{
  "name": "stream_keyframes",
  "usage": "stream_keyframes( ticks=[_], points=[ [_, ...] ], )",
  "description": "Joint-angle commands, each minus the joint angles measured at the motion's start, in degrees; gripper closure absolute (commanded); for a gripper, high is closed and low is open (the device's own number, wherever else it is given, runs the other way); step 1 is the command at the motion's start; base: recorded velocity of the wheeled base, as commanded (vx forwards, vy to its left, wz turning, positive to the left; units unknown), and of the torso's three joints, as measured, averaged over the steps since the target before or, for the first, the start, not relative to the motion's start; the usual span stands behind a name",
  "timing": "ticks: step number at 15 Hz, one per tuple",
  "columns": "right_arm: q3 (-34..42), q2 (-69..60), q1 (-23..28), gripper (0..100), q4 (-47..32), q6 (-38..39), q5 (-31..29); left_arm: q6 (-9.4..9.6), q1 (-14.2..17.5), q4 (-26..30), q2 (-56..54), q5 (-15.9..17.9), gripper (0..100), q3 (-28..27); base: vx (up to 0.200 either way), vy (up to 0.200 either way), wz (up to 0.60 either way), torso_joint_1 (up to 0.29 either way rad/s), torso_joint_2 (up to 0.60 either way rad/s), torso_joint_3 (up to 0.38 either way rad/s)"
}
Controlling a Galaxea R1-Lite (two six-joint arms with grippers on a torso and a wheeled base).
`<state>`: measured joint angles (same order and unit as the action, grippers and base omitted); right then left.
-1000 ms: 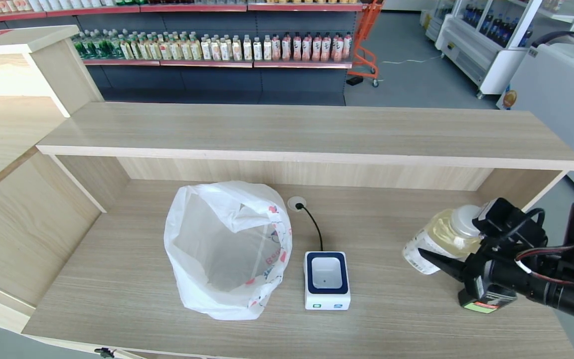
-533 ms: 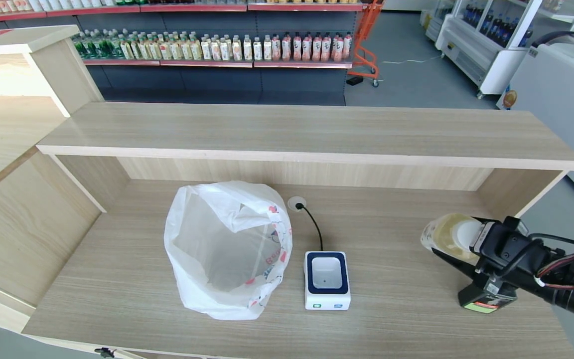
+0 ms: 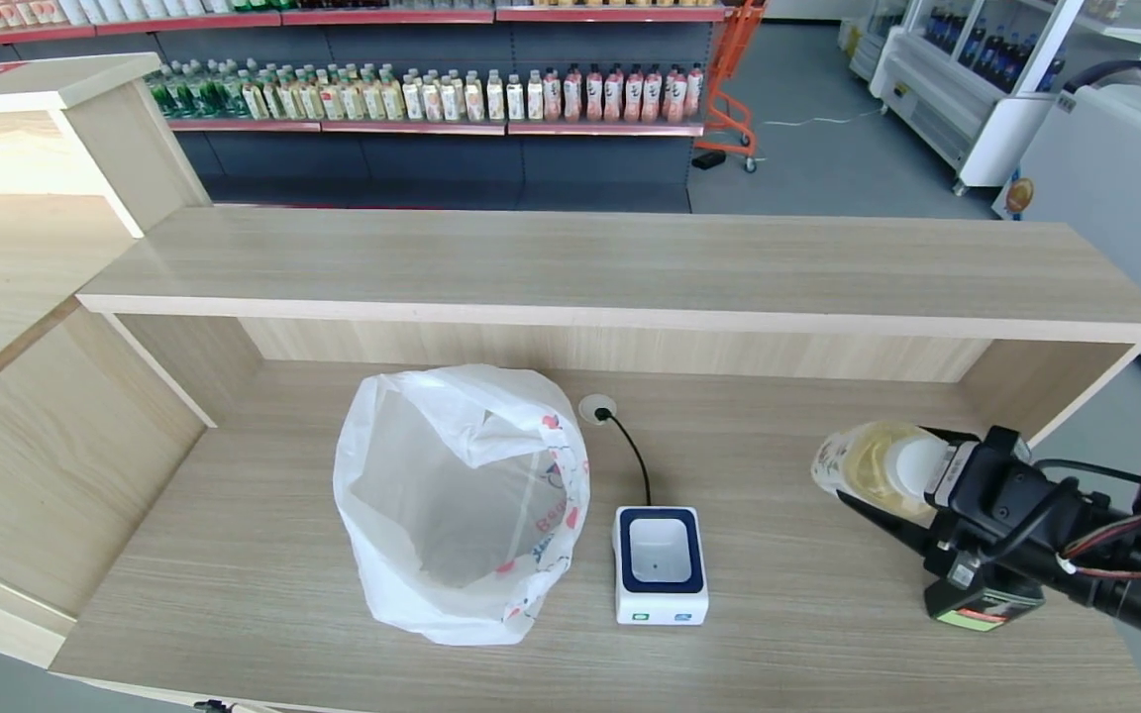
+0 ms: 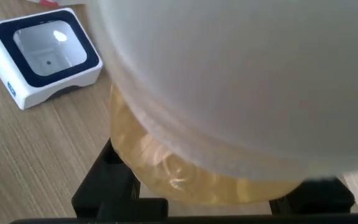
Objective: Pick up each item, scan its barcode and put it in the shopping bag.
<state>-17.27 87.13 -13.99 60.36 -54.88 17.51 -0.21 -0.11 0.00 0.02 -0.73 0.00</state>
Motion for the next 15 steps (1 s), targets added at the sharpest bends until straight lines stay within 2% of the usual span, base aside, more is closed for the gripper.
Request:
stream_keyframes(
  ticks=[1,5,10,15],
  points=[
    [0.2,0.1,-0.7,100,0.0,1.4,0.2,-0.06,-0.1,0.0,0.0,-0.1,0,0.0,0.0,0.2,0.0,0.012,0.01,-0.007],
    [-0.3,2.4,-0.4,100,0.0,3.4,2.9,-0.23,-0.1,0.0,0.0,-0.1,0,0.0,0.0,0.2,0.0,0.0,0.0,0.004],
    [0.4,6.9,3.2,100,0.1,4.3,8.4,-0.06,-0.1,0.0,0.0,-0.1,0,0.0,0.0,0.0,0.0,0.0,0.0,0.0],
    [-0.2,11.7,3.4,100,0.1,4.0,12.6,-0.06,-0.1,0.0,0.0,-0.1,0,0.0,0.0,0.0,0.0,0.0,0.0,0.0]
  ],
)
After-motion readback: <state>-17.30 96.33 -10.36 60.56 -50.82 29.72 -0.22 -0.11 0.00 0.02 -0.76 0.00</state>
